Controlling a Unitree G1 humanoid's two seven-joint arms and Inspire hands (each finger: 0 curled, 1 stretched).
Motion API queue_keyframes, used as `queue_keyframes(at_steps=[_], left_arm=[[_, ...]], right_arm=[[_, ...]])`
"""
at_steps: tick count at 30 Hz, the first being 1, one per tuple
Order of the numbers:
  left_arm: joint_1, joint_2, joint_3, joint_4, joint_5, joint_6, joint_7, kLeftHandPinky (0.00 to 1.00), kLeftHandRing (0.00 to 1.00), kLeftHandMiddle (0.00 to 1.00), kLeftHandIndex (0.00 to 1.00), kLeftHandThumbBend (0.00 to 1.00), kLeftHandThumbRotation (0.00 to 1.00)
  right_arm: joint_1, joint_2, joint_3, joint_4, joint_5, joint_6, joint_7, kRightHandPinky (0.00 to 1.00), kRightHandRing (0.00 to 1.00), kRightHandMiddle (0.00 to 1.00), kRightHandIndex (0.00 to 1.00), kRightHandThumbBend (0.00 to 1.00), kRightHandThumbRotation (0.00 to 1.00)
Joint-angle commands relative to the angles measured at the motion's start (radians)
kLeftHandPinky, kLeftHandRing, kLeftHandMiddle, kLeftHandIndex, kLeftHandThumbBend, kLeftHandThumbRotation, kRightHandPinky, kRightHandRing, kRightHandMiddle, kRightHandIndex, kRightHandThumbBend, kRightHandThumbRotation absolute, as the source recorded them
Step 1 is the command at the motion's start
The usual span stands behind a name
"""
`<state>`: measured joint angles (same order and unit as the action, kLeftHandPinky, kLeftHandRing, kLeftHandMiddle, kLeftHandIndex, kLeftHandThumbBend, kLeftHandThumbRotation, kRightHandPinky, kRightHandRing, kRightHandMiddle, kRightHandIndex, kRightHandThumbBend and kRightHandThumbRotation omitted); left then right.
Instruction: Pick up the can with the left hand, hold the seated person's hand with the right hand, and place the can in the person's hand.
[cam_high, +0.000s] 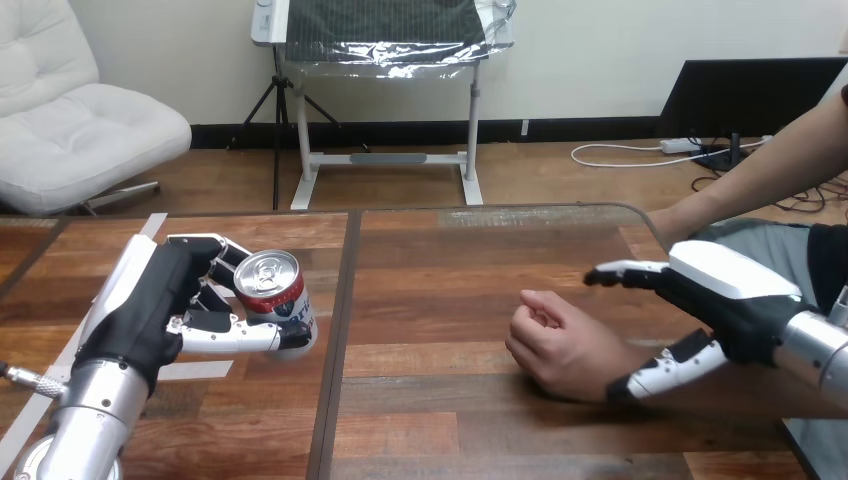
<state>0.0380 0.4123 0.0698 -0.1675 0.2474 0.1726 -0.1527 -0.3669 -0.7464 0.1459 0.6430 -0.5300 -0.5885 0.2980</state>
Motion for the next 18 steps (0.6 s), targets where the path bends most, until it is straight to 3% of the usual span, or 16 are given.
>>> queue_keyframes(at_steps=[1, 18], left_arm=[[-0.067, 0.003, 0.007, -0.054, -0.003, -0.04, 0.009, 0.24, 0.29, 0.35, 0.42, 0.68, 0.0], [-0.063, 0.008, 0.016, -0.053, -0.016, -0.03, -0.009, 0.25, 0.3, 0.35, 0.42, 0.66, 0.0]], right_arm=[[-0.093, -0.04, -0.002, 0.013, 0.001, -0.004, -0.008, 0.86, 0.87, 0.88, 0.87, 1.0, 0.42], [-0.085, -0.06, 0.015, 0.036, -0.019, 0.015, -0.006, 0.85, 0.86, 0.87, 0.87, 1.0, 0.36]])
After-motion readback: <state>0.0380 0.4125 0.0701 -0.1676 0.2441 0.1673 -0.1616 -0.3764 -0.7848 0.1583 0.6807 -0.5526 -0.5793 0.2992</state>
